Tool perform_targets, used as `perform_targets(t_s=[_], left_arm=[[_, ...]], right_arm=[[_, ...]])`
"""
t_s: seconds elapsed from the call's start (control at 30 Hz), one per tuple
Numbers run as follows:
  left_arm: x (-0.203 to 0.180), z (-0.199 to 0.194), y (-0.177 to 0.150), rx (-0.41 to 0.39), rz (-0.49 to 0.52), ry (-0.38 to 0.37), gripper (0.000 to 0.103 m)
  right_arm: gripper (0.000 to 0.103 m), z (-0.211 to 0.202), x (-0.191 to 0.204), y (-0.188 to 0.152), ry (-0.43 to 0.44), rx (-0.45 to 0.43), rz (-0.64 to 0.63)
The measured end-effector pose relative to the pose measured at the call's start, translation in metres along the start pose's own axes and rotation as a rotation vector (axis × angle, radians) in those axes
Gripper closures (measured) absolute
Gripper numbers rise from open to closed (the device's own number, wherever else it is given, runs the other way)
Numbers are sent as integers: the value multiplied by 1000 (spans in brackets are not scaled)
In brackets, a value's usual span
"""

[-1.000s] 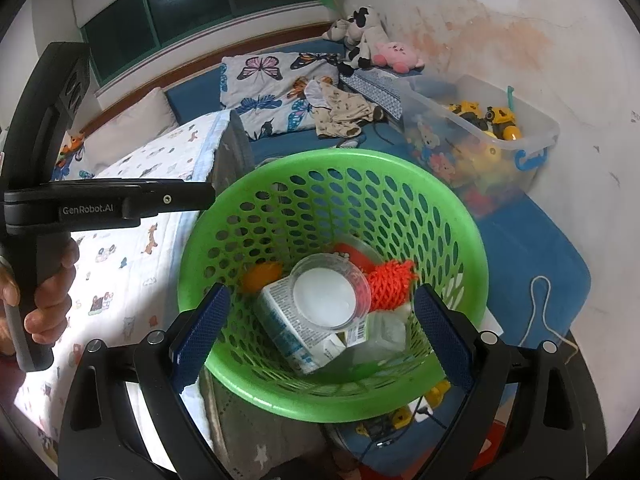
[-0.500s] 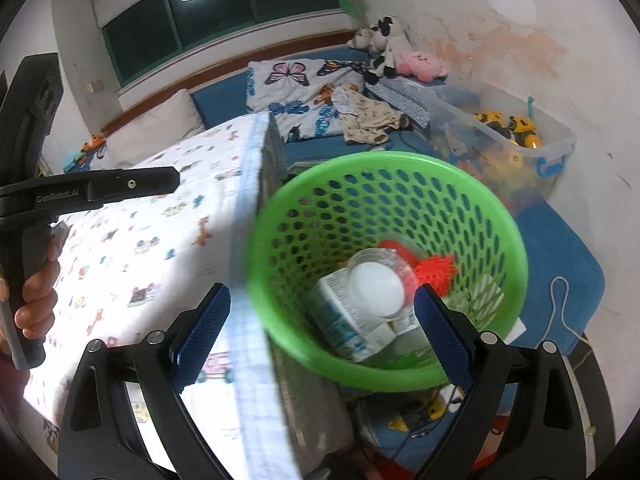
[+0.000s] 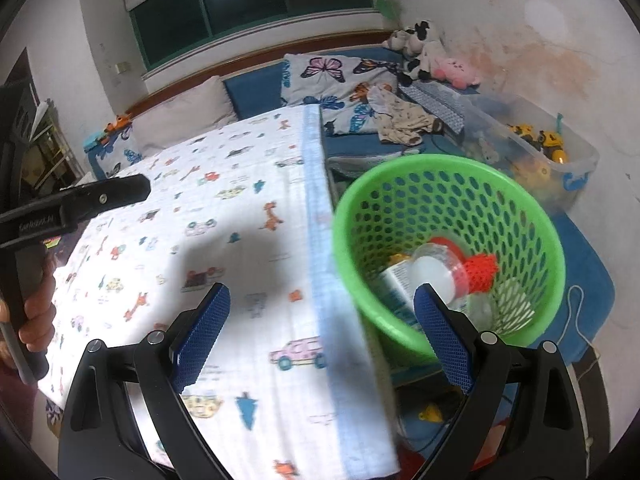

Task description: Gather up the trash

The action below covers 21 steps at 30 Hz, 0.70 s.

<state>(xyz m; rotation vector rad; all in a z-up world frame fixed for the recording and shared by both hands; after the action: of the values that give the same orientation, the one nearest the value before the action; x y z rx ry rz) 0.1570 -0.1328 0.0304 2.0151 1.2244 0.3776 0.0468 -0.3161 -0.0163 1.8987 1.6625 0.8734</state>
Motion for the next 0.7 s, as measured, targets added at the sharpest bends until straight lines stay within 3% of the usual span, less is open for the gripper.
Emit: perform_targets(t_s=[0.17,0.7], left_arm=[[14,-21,-14,-26,-10,58,10],[44,-57,-54,-40,-64,150,7]], right_arm=[[11,0,18,-2,6,13,-14],[10,-8,53,-12,24,30,-50]])
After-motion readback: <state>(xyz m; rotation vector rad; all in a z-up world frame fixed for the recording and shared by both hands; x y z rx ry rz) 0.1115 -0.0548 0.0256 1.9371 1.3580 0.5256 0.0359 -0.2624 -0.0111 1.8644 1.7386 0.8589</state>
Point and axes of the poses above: each gripper's, at about its wrist camera, not at the fingertips, and z roughly the way its jaws point, x to its left, y to its top, the point moved 1 cm from there along z, roughly the way its jaws point, and after that the axes turned 2 degrees about -y, right-handed, at the moved point
